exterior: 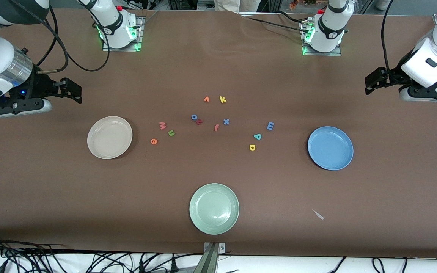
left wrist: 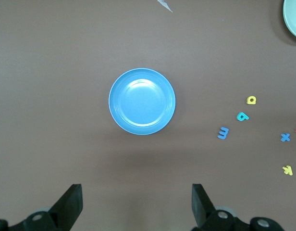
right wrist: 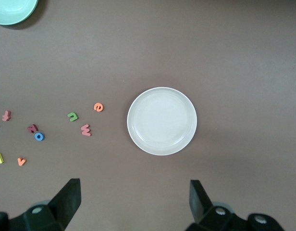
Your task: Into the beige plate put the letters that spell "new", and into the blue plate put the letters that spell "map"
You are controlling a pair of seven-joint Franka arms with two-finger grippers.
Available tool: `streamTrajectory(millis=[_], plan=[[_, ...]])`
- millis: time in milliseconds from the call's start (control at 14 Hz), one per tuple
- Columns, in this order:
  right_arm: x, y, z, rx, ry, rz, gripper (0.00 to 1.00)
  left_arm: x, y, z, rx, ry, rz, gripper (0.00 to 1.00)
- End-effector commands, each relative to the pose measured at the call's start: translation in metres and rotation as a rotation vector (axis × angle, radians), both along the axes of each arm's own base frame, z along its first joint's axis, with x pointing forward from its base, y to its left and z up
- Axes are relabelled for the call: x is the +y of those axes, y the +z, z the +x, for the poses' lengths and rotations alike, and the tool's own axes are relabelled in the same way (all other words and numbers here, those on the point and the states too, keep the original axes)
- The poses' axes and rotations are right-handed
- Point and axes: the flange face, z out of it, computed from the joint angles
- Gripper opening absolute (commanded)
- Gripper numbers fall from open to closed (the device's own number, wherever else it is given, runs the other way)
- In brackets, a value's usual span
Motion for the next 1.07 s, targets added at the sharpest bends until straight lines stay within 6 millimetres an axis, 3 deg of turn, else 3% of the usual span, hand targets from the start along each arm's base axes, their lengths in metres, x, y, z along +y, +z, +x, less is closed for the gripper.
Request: streamTrajectory(millis=[0, 997], plan=[[-0.0002, 0.0059, -0.0028, -0.010, 0.010, -0.011, 1.00, 0.0024, 0.0060, 0.0004, 0.002, -0.015, 0.015, 1.00], [-0.0001, 0.0039, -0.0021, -0.011, 0.012, -0.018, 1.00, 0.0022, 0.0050, 0.0007, 0.006, -0.013, 0.014, 1.00]])
